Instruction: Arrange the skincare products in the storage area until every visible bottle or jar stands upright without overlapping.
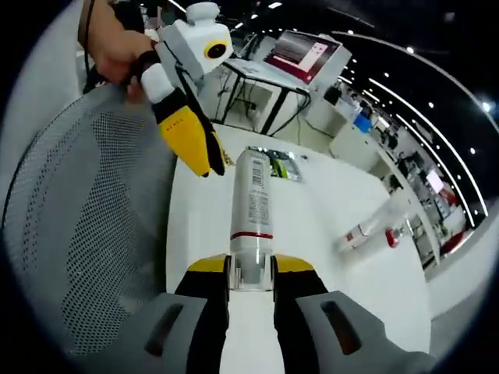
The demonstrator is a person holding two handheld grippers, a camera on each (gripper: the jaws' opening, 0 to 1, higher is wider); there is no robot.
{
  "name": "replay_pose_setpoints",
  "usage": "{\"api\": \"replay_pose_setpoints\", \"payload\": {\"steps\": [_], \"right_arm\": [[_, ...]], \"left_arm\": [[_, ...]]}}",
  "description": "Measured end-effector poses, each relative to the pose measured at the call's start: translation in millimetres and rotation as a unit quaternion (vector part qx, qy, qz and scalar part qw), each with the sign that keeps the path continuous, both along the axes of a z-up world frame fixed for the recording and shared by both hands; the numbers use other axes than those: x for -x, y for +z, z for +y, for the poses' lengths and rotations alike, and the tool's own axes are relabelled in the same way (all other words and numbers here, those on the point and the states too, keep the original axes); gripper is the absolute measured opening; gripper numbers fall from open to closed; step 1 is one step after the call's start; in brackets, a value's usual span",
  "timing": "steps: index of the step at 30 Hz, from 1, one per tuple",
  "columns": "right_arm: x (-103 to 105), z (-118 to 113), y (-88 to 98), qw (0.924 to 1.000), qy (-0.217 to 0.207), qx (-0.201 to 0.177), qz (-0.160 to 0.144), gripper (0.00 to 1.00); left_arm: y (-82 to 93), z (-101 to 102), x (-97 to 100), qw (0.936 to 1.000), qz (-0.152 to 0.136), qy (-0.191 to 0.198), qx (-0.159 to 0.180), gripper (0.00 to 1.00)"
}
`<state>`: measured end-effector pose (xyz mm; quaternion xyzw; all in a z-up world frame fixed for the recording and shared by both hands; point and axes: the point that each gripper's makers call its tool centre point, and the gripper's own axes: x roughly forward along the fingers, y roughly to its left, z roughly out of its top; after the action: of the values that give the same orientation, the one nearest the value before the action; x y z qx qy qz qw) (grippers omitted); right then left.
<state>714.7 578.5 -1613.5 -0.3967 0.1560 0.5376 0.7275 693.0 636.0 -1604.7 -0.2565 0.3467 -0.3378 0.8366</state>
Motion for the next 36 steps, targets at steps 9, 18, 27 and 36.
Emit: {"api": "replay_pose_setpoints", "payload": {"steps": [9,18,27,36], "right_arm": [[6.7,1.1,2.5,0.9994,0.025,0.011,-0.023,0.18],[15.8,10.9,5.9,0.9972,0.060,0.013,-0.043,0.18],[15.5,17.5,12.7,0.9957,0.078,0.004,-0.049,0.18],[13.6,21.2,8.5,0.9967,0.076,0.008,-0.028,0.19]], "left_arm": [[8.5,-2.7,2.8,0.9985,0.010,-0.010,0.053,0.42],[10.9,7.1,-6.9,0.9895,0.056,0.030,0.130,0.45],[16.0,8.0,-7.3,0.9765,0.094,0.038,0.190,0.27],[15.6,7.4,-1.9,0.9699,0.120,0.038,0.209,0.23]]}}
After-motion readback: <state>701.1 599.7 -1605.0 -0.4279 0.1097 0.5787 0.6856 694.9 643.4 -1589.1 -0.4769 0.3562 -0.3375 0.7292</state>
